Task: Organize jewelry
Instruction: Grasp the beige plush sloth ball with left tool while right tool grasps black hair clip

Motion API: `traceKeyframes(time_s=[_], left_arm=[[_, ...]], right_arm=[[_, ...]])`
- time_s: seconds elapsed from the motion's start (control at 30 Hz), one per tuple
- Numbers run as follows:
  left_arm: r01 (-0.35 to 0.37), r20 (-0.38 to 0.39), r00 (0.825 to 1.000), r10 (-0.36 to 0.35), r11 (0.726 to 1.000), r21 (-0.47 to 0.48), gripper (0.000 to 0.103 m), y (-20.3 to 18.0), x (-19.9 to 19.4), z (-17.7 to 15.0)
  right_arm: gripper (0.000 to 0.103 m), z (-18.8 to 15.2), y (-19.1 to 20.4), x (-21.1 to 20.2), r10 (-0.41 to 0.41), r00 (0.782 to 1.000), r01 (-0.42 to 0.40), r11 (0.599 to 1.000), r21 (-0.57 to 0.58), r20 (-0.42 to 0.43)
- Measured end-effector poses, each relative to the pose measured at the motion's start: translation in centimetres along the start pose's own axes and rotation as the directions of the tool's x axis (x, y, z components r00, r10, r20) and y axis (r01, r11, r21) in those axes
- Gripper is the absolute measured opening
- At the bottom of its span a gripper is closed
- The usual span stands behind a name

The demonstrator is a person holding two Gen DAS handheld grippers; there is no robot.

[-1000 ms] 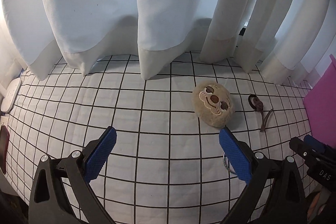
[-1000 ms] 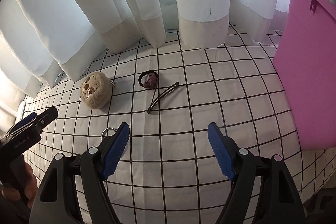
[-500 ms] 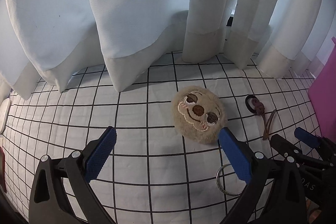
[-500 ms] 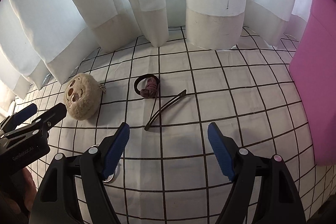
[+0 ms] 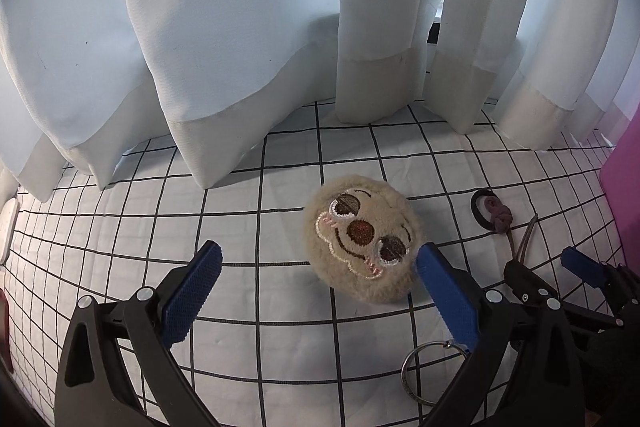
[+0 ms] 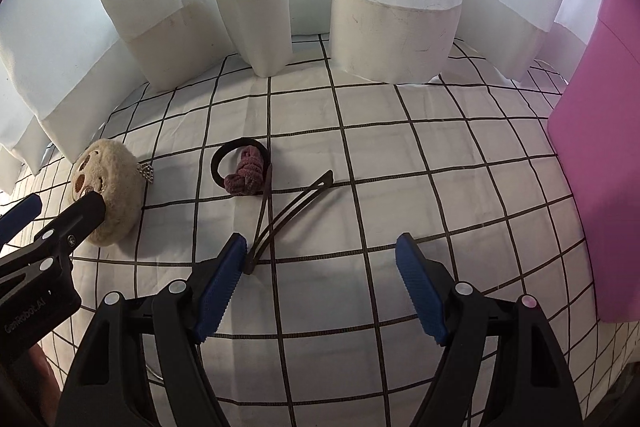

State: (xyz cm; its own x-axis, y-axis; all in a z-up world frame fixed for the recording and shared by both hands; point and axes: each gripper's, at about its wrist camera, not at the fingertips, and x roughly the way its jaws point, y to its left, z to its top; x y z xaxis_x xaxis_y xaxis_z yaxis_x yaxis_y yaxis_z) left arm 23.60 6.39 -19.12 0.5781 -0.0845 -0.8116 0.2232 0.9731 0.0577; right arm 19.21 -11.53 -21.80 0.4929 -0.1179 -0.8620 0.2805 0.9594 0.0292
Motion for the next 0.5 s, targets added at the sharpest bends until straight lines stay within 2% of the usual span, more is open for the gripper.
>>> traceKeyframes(time_s=[0.17, 0.3, 0.5], left_arm=[[0.001, -0.007, 1.0, -0.001, 1.0, -0.006, 0.097, -0.5, 0.8, 0.4], [0.008, -0.015, 1.0, -0.008, 1.0, -0.012, 0.098, -0.7, 1.7, 0.6], [0.049, -0.089, 0.994, -0.056, 0.996, -0.076, 0.098, -0.2, 3.8, 0.7]], right_arm=[[0.073, 0.1, -0.1, 0.2, -0.033, 0.999, 0.033, 0.999, -0.023, 0.024], [0.073, 0.4, -0.2, 0.4, -0.023, 0.999, 0.024, 0.999, -0.028, 0.034], [0.073, 0.7, -0.5, 0.4, -0.01, 0.998, 0.012, 0.999, -0.045, 0.057]])
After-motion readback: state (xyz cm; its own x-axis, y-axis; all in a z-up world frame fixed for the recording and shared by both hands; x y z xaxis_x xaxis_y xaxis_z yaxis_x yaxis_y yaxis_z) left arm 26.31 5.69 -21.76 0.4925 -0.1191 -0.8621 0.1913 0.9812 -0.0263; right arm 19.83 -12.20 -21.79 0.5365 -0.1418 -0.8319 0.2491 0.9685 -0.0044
